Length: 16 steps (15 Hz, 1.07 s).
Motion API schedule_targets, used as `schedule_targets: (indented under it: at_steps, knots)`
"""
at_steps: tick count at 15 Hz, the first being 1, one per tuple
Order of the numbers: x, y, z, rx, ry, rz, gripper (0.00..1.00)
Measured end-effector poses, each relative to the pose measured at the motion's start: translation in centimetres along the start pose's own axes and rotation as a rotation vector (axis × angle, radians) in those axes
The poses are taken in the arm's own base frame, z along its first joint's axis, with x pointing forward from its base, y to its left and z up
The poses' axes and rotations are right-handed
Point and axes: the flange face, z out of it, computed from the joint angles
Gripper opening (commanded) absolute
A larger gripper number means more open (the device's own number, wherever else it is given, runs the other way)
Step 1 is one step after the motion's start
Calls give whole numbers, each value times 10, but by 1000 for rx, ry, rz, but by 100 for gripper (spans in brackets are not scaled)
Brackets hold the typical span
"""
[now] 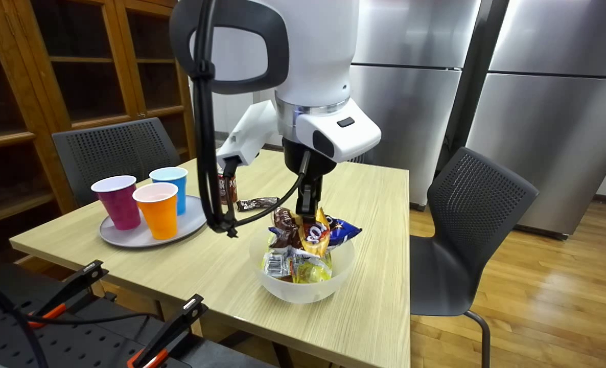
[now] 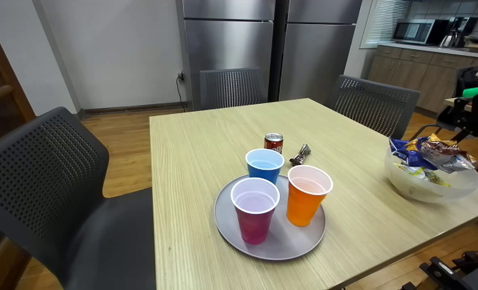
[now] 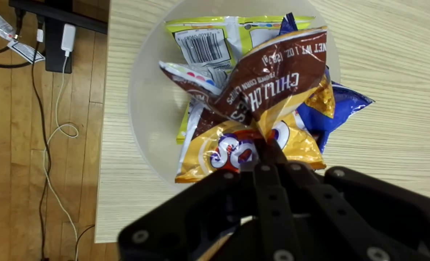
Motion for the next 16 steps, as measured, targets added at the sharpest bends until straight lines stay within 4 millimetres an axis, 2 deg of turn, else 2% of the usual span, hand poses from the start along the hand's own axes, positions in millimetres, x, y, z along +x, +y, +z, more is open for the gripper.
schedule_targets:
  at_steps: [9,16]
  knots:
    - [12,-8,28,-50,-38,31,0]
    - [19,-11,41,-80,-43,42,0]
